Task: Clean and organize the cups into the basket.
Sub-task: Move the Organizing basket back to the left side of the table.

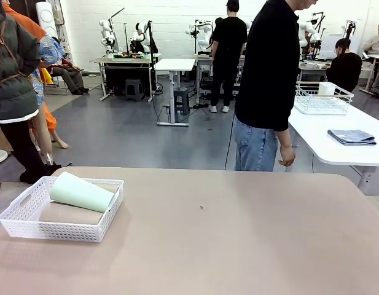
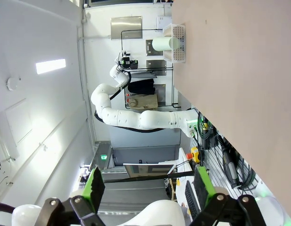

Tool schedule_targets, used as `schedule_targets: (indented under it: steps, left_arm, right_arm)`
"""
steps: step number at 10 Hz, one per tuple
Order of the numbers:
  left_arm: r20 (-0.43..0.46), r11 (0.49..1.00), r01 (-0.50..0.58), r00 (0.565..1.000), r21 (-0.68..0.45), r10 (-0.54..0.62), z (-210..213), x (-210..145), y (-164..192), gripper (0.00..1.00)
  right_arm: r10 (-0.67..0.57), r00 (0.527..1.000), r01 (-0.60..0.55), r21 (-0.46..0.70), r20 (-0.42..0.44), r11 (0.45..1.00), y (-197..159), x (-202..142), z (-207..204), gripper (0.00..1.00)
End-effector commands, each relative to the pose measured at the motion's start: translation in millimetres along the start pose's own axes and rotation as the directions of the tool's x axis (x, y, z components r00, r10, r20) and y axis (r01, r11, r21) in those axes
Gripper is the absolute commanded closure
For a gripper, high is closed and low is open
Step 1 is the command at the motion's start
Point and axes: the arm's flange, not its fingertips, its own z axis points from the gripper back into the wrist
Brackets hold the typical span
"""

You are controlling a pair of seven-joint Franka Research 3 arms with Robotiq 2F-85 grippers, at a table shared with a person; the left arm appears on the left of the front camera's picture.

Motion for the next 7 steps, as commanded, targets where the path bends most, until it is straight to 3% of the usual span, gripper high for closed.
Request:
schedule_targets:
  steps: [1, 7]
  left_arm:
    - [0.004, 1.0, 0.002, 1.0, 0.009, -0.002, 1.2, -1.8, -3.9, 0.0]
    - [0.004, 1.0, 0.002, 1.0, 0.009, -0.002, 1.2, -1.8, -3.9, 0.0]
  right_arm:
    - [-0.012, 1.0, 0.012, -0.002, 0.002, 1.0, 2.2, 0.6, 1.0, 0.0]
    - [-0.012, 1.0, 0.012, -0.002, 0.002, 1.0, 2.2, 0.6, 1.0, 0.0]
